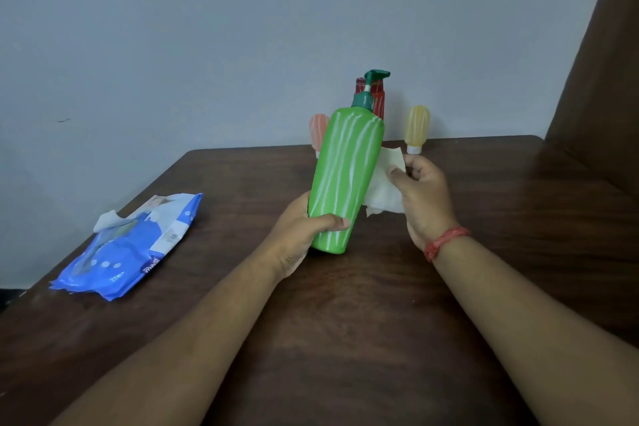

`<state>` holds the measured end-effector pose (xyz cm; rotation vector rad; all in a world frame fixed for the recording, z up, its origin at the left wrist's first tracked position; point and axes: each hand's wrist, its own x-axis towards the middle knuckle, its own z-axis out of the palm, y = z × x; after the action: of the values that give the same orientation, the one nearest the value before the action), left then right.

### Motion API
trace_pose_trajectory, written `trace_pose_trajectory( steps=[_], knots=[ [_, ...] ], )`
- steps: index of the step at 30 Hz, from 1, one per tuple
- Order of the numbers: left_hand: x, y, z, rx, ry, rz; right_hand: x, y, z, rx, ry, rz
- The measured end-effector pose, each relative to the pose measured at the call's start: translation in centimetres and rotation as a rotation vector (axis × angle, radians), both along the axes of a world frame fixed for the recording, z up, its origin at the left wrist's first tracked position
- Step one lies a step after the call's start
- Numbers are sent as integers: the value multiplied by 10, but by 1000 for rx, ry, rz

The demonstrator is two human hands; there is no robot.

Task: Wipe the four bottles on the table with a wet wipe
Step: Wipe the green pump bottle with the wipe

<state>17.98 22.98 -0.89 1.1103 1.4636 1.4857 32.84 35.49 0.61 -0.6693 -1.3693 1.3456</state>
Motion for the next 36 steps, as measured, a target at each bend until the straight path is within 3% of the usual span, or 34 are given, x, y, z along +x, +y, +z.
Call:
trace_pose_trajectory(
  steps=[5,15,23,27,32,36],
  knots=[
    [2,5,0,-11,117,-2,4,5,11,90,73,-219],
    [1,5,0,-17,123,4,4,-7,2,618,-248,-252],
    [4,3,5,-22,190,-3,8,1,3,735,-375,-328],
    [3,2,5,-30,204,13,9,-1,2,832,-347,-311],
    [4,1,8,-55,302,0,15,3,11,806,-302,-470],
    [3,0,9,-67,320,15,13,0,5,897,-389,-410]
  ],
)
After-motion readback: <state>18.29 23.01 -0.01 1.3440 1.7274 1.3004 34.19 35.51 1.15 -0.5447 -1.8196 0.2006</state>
